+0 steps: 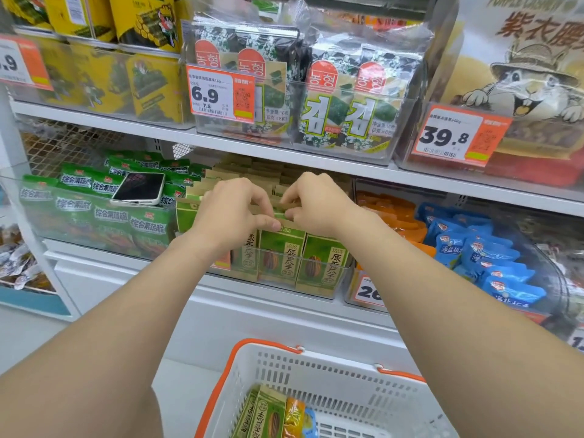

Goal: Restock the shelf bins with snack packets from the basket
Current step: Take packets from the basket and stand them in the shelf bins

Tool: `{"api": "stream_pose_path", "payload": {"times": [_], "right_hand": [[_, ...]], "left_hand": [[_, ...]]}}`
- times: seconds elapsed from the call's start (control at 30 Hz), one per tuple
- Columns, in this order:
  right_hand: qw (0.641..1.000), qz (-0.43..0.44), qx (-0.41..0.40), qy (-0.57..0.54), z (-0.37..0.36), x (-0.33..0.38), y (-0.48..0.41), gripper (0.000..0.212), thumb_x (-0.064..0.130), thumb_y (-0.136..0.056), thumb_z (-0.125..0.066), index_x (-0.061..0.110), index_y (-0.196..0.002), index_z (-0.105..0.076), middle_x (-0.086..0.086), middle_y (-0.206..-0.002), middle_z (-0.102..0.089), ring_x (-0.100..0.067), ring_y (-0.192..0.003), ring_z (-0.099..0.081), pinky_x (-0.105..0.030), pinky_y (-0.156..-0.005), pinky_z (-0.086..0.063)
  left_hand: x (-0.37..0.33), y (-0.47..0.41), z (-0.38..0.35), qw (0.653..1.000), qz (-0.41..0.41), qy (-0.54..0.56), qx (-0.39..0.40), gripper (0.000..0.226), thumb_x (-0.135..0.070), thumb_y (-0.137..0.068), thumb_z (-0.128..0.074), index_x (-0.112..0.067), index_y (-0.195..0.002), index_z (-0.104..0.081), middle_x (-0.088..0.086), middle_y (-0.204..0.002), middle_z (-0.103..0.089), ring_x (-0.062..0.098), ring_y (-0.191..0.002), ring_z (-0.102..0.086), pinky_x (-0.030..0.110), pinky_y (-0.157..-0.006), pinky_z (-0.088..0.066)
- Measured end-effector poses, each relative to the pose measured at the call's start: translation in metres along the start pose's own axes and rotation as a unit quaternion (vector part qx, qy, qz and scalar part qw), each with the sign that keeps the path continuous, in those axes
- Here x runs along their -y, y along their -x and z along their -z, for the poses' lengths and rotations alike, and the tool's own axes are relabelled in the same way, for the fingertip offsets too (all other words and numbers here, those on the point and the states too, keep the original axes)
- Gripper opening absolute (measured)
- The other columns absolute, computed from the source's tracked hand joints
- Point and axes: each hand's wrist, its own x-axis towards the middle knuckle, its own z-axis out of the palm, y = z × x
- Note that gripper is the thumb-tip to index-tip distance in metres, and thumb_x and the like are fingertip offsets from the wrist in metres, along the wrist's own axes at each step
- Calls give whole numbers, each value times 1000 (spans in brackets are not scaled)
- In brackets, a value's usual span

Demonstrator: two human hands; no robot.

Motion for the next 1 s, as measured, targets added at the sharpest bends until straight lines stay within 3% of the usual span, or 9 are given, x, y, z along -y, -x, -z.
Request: {"api": "stream_pose_path", "payload": {"times": [0.1,0.17,0.27,0.37,0.47,0.57,0.7,0.83,1.0], "right_hand": [[997,-10,75,23,8,0,-5,21,23,-92,-73,27,-111,-80,-1,-116,-72,-23,-112,-63,-41,-100,-55],[992,-13,120,48,17,3,-9,10,28,-95,-70,31,-87,-76,6,-94,-69,-21,-94,-63,-38,-87,-54],[985,-18,157,72,23,8,-14,43,26,-102,-62,30,-60,-52,10,-68,-50,-19,-73,-50,-35,-73,-43],[984,-27,156,77,18,6,-11,33,23,-105,-57,29,-73,-56,10,-74,-50,-22,-82,-50,-34,-77,-39],[988,-37,149,35,12,6,-1,25,23,-107,-54,18,-121,-74,-1,-112,-68,-21,-96,-52,-31,-84,-38],[997,-45,46,-32,-2,3,12,30,21,-105,-55,16,-130,-71,-9,-126,-70,-26,-108,-63,-34,-88,-48],[967,36,-250,-20,-31,0,63,25,9,-92,-56,15,-111,-71,-2,-106,-67,-24,-103,-57,-41,-91,-50],[951,59,-284,-110,-62,-6,120,15,12,-82,-52,16,-83,-67,2,-83,-62,-19,-80,-57,-38,-71,-49],[995,-51,-9,-84,-136,-36,173,30,22,-78,-40,23,-76,-70,3,-77,-72,-25,-76,-65,-40,-69,-57]], "left_hand": [[-2,1,0,1000,-3,5,0,24,-52,-69,-92,-39,-66,-72,-15,-102,-67,23,-110,-62,55,-100,-49],[-4,1,0,1000,-6,4,-4,24,-50,-70,-92,-37,-68,-72,-15,-104,-65,23,-110,-62,55,-99,-48],[-5,1,-2,999,-19,27,-9,27,-45,-70,-94,-38,-81,-71,-18,-106,-65,18,-108,-63,53,-99,-50],[-5,3,-4,999,-41,16,-1,36,-47,-75,-91,-44,-106,-71,-21,-105,-73,13,-109,-67,50,-101,-52],[-5,5,-8,999,-40,-30,-11,38,-48,-82,-86,-42,-117,-72,-15,-116,-75,19,-117,-65,51,-104,-48],[-9,15,-12,996,-37,-53,-68,39,-42,-81,-87,-34,-110,-63,-8,-114,-63,23,-114,-54,46,-98,-45],[-21,34,-13,988,-49,-90,-112,33,-31,-82,-81,-28,-85,-48,-7,-94,-50,22,-93,-47,39,-75,-38],[-29,60,-32,991,-58,-122,-2,21,-34,-84,-68,-27,-74,-50,-7,-79,-59,28,-81,-62,35,-59,-43],[-26,109,-83,913,-90,-258,303,23,-43,-95,-60,-26,-109,-67,4,-111,-65,32,-102,-65,35,-75,-46]]}}
